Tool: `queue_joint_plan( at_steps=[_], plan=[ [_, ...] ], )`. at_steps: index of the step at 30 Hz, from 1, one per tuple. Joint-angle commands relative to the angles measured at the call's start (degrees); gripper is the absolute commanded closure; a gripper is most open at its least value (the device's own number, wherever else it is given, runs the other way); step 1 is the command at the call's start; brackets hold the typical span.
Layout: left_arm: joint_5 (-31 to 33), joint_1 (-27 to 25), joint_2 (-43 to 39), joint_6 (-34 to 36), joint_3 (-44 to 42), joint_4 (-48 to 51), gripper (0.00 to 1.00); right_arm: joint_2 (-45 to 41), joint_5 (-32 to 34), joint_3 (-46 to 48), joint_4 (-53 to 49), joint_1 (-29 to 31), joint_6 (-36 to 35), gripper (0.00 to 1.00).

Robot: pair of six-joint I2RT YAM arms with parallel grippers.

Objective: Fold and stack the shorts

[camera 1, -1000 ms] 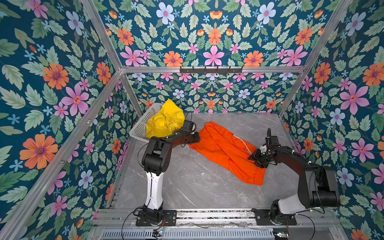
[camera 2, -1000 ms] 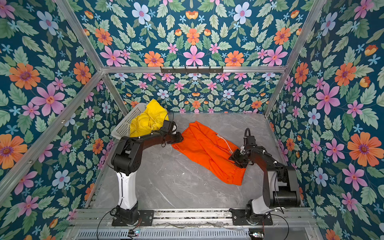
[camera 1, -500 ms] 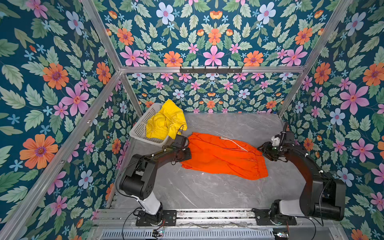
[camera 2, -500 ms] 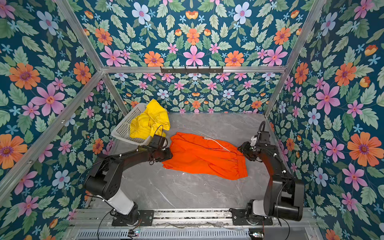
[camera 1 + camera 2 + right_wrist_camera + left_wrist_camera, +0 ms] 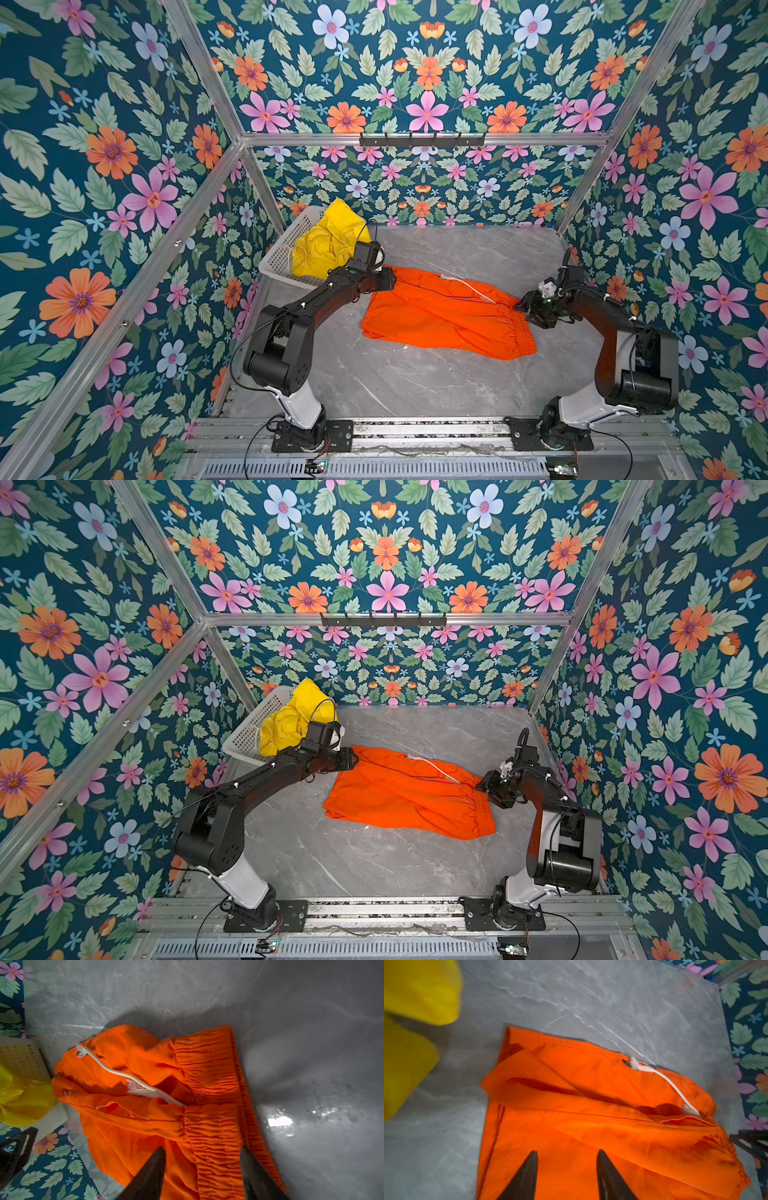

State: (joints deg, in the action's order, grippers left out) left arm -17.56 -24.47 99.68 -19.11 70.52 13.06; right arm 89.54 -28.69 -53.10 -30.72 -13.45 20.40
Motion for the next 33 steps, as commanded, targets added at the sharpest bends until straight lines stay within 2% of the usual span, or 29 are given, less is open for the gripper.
queue_joint_plan(
  at_steps=[1, 3, 7, 10, 13, 17, 22, 27, 33],
  plan=[
    [-6.5, -0.7, 3.2, 11.2, 4.8, 0.1, 0.51, -0.8, 2.3, -0.5, -0.8, 0.0, -1.3, 0.41],
    [-8.4, -1.5, 5.3, 16.2, 7.4, 0.4, 0.51, -3.7, 6.2, 0.3, -0.8, -0.2, -1.2, 0.39],
    [-15.0, -3.9, 8.6, 29.7, 11.4, 1.4, 0.48, -6.6, 7.0, 0.8, -0.7, -2.1, -0.7, 0.38],
    [-18.0, -5.5, 11.2, 38.6, 14.2, 3.2, 0.47, -5.1, 4.6, 0.6, -0.8, -2.5, -1.5, 0.37],
    [-20.0, -6.5, 14.5, 44.1, 18.3, 6.1, 0.45, -2.3, 0.8, 0.4, -0.9, -2.5, -1.8, 0.37],
    [-22.4, -7.4, 18.9, 48.8, 22.9, 9.8, 0.44, -0.5, -4.1, 0.9, 0.0, -2.5, -1.8, 0.38],
    [-24.4, -8.9, 22.0, 56.3, 25.1, 12.5, 0.44, 1.0, -6.2, 1.6, 1.4, -2.5, -1.2, 0.40],
    [-20.1, -10.6, 25.3, 59.2, 29.0, 13.9, 0.41, 1.5, -8.6, 2.2, 2.9, -2.5, -0.1, 0.55],
    [-21.7, -11.4, 29.5, 64.0, 33.7, 18.9, 0.41, 1.2, -8.7, 2.5, 2.9, -2.5, 0.1, 0.67]
  ],
)
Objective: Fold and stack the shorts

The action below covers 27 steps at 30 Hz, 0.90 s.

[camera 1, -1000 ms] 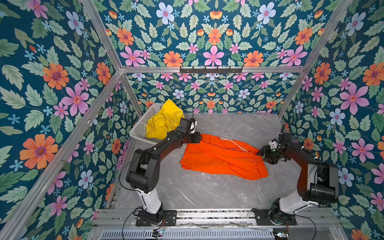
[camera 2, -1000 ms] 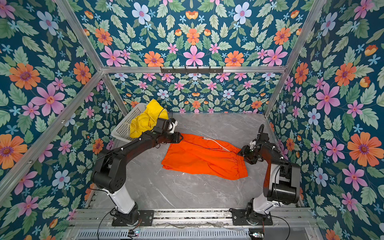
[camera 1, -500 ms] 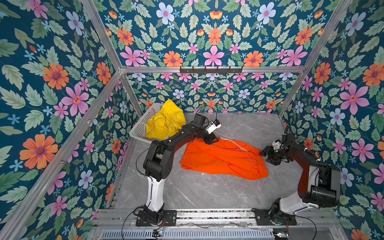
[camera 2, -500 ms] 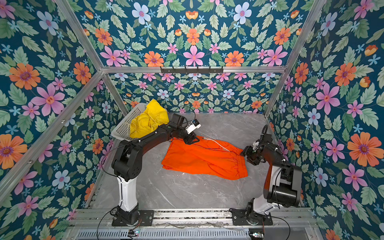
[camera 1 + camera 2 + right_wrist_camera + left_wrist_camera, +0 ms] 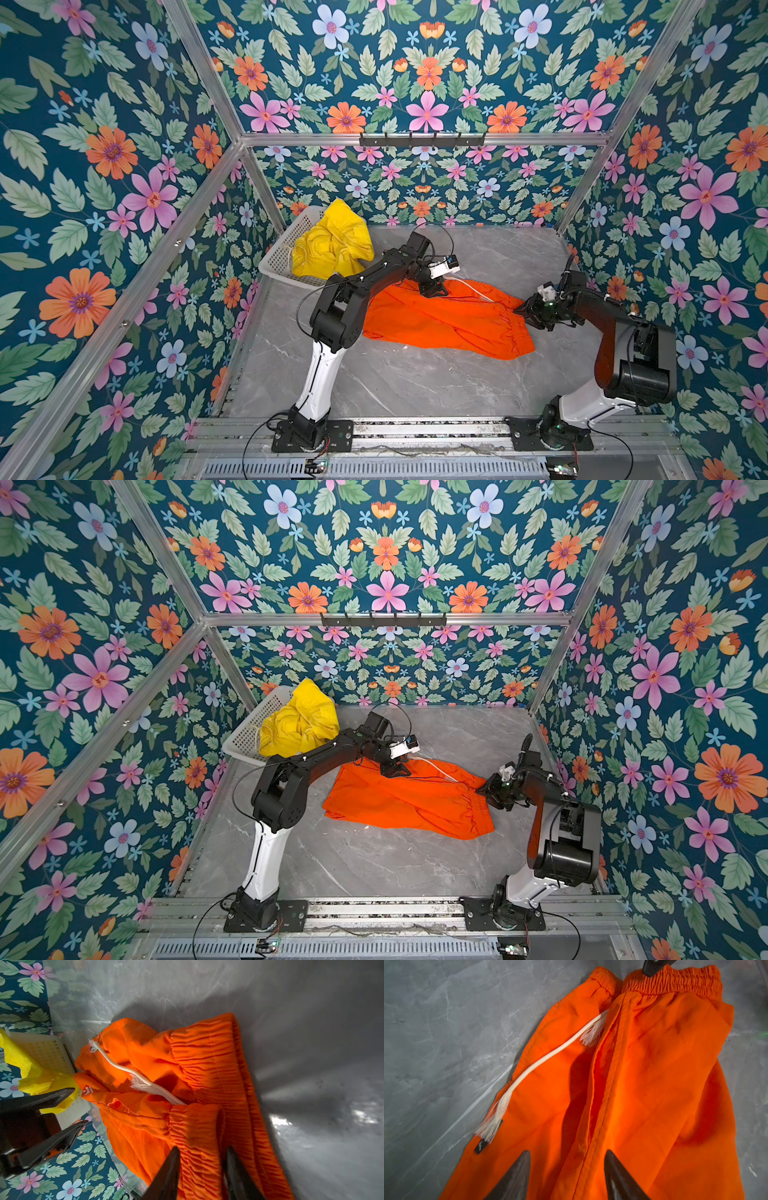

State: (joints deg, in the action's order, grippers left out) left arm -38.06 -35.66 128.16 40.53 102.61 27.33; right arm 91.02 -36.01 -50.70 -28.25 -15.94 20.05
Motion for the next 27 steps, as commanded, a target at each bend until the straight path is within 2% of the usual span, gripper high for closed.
queue_joint_plan(
  at_steps=[1, 7, 13, 21, 27],
  plan=[
    [-2.6, -0.3, 1.5, 5.2, 2.7, 6.4, 0.41, -0.3, -1.6, 0.2, 0.6, 0.0, 0.4, 0.69],
    [-8.2, -0.3, 0.6, 6.4, 1.9, 8.1, 0.40, -0.6, -2.0, 1.1, 1.6, 0.0, 0.9, 0.75],
    [-5.5, -0.4, 2.8, 7.7, 3.2, 11.2, 0.41, -0.8, -2.2, 1.4, 2.1, 0.0, 1.1, 0.76],
    [-3.1, -0.9, 4.6, 7.8, 4.5, 12.2, 0.47, -1.3, -2.9, 1.8, 3.0, 0.1, 1.7, 0.81],
    [-2.6, -1.1, 5.3, 7.2, 4.7, 12.5, 0.59, -2.1, -3.2, 2.3, 3.3, 0.0, 1.7, 0.85]
  ],
)
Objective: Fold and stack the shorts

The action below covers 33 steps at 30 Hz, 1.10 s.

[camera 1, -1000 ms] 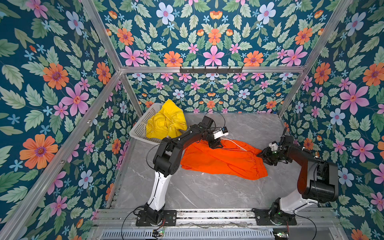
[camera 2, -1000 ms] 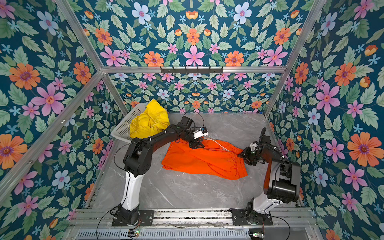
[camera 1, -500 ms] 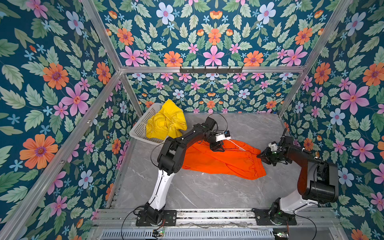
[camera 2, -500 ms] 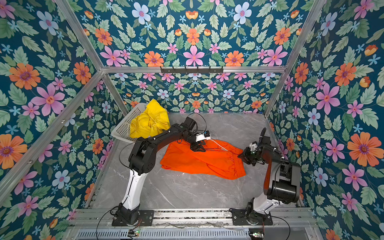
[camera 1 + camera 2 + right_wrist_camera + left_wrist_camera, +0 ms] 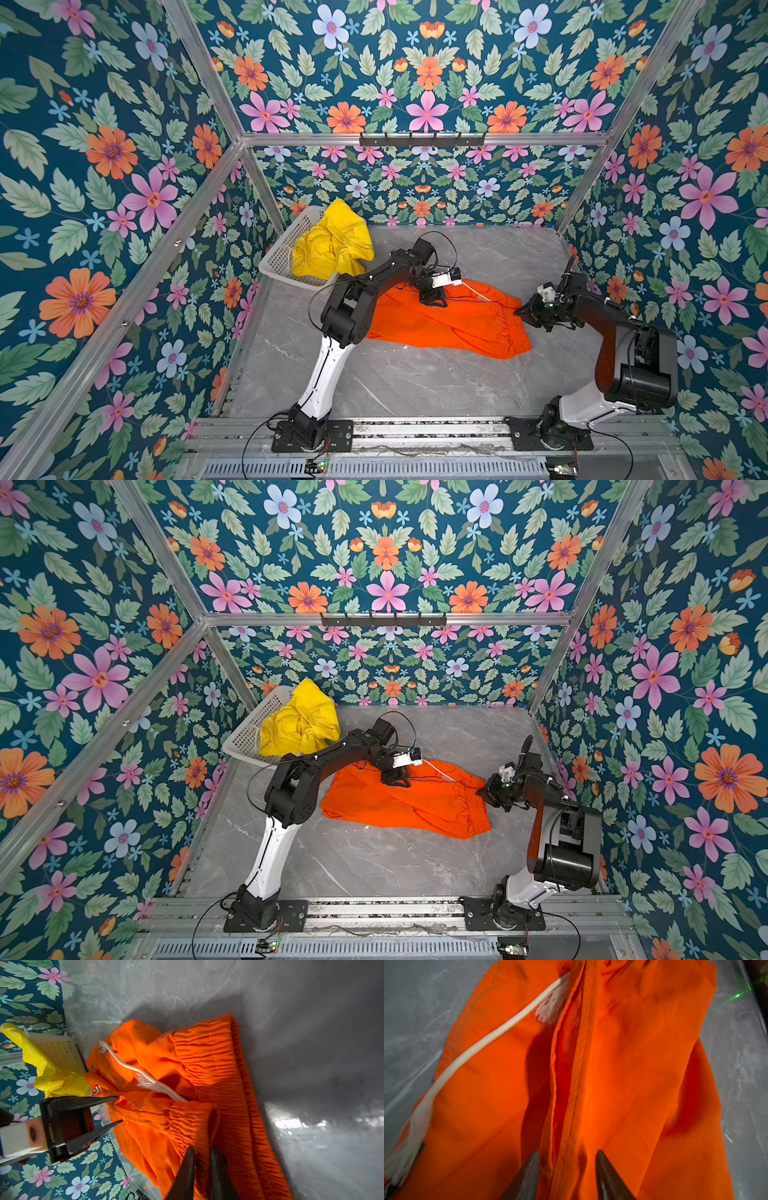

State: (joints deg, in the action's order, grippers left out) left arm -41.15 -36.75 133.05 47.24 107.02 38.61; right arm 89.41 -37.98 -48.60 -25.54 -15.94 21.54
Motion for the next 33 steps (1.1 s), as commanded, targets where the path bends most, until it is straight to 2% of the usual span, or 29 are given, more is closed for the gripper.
queue_joint_plan(
  at_steps=[1, 4, 8, 11, 15, 20, 23, 28, 31, 33],
  plan=[
    [0.6, -0.1, 0.5, 0.5, 0.3, 1.2, 0.59, -0.5, -1.4, 0.1, 0.8, 0.1, 0.3, 0.85],
    [1.0, -0.2, 0.9, 0.1, 0.7, 1.3, 0.69, -0.6, -1.8, 0.2, 0.9, 0.0, 0.3, 0.88],
    [0.9, -0.3, 0.6, -0.7, 1.1, 1.0, 0.91, -1.5, -2.0, 0.5, 1.4, 0.0, 0.8, 0.91],
    [1.2, -0.4, -0.9, -2.7, 1.0, -0.3, 1.00, -3.6, -1.6, 1.2, 2.7, 0.0, 1.8, 0.94],
    [1.8, -0.4, -4.6, -6.4, 0.2, -4.1, 1.00, -8.7, 0.0, 2.1, 5.4, 0.0, 4.1, 0.99],
    [5.3, -0.5, -8.3, -11.4, -2.9, -15.5, 1.00, -13.7, 4.0, 3.7, 9.9, 0.0, 7.4, 1.00],
    [7.9, -0.8, -6.0, -12.4, -1.4, -19.3, 1.00, -13.3, 6.2, 4.3, 12.0, 0.0, 9.0, 1.00],
    [13.1, -2.2, 0.4, -13.4, 5.9, -22.2, 0.99, -11.0, 9.5, 5.5, 17.2, 0.0, 11.6, 1.00],
    [16.3, -2.7, 2.5, -16.0, 7.2, -29.0, 0.96, -8.9, 10.7, 5.7, 20.3, 0.0, 13.0, 1.00],
    [17.4, -2.8, 4.1, -17.5, 7.8, -32.5, 0.89, -7.1, 10.6, 5.4, 22.1, 0.0, 13.8, 1.00]
  ],
)
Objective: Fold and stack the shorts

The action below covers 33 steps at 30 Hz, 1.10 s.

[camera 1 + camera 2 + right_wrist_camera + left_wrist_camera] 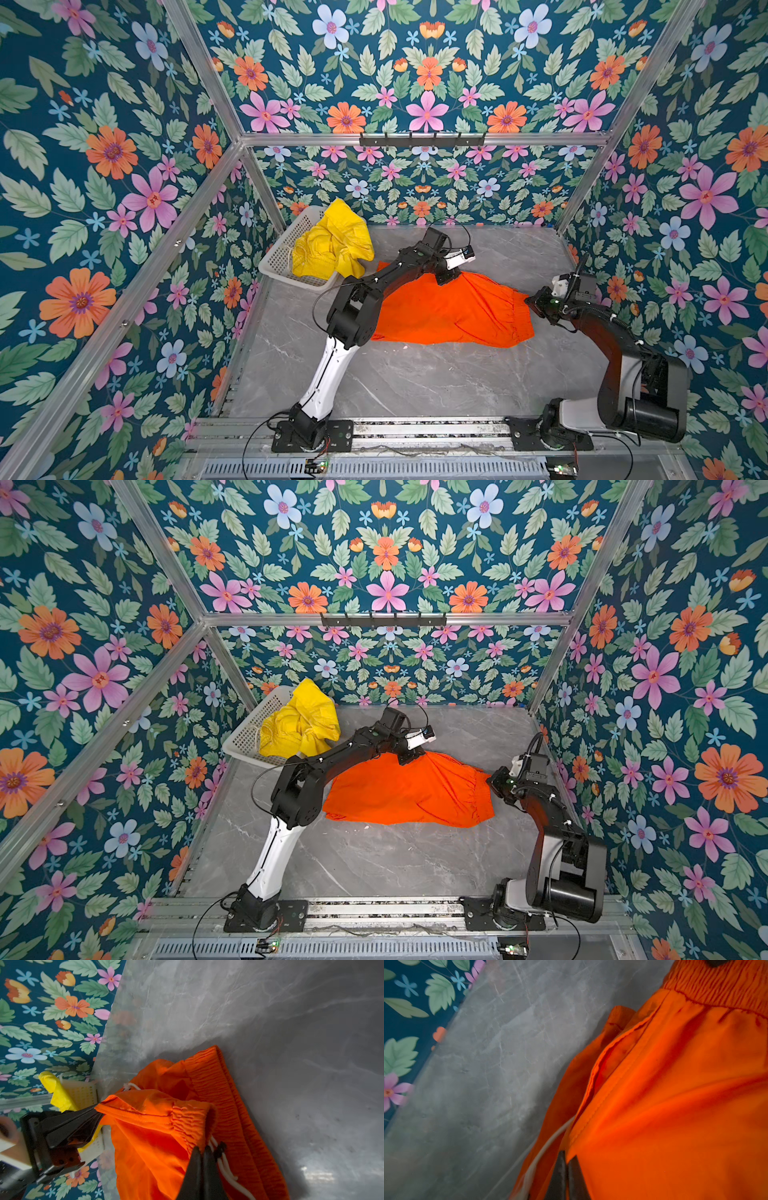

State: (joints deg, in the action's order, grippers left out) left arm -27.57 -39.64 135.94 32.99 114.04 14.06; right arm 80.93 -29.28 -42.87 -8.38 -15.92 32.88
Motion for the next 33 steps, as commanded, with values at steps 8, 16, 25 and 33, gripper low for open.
queue_joint_plan(
  at_steps=[8, 16, 25, 33],
  plan=[
    [9.1, -0.2, 3.2, -8.9, 5.0, -8.5, 0.47, 5.6, 3.3, -4.6, 3.0, 0.0, 0.9, 0.51],
    [12.8, 0.1, -13.1, -18.0, -12.2, -6.2, 0.42, -8.3, 8.0, -5.6, -5.1, 3.7, -5.8, 0.49],
    [5.7, -1.6, -18.0, -34.8, -26.1, -17.9, 0.43, 7.2, -1.3, -7.5, 1.4, 12.1, -5.3, 0.50],
    [2.9, -6.3, -12.9, -33.7, -19.8, -18.5, 0.40, 18.2, -5.0, -11.4, 3.5, 9.9, -3.0, 0.50]
  ],
)
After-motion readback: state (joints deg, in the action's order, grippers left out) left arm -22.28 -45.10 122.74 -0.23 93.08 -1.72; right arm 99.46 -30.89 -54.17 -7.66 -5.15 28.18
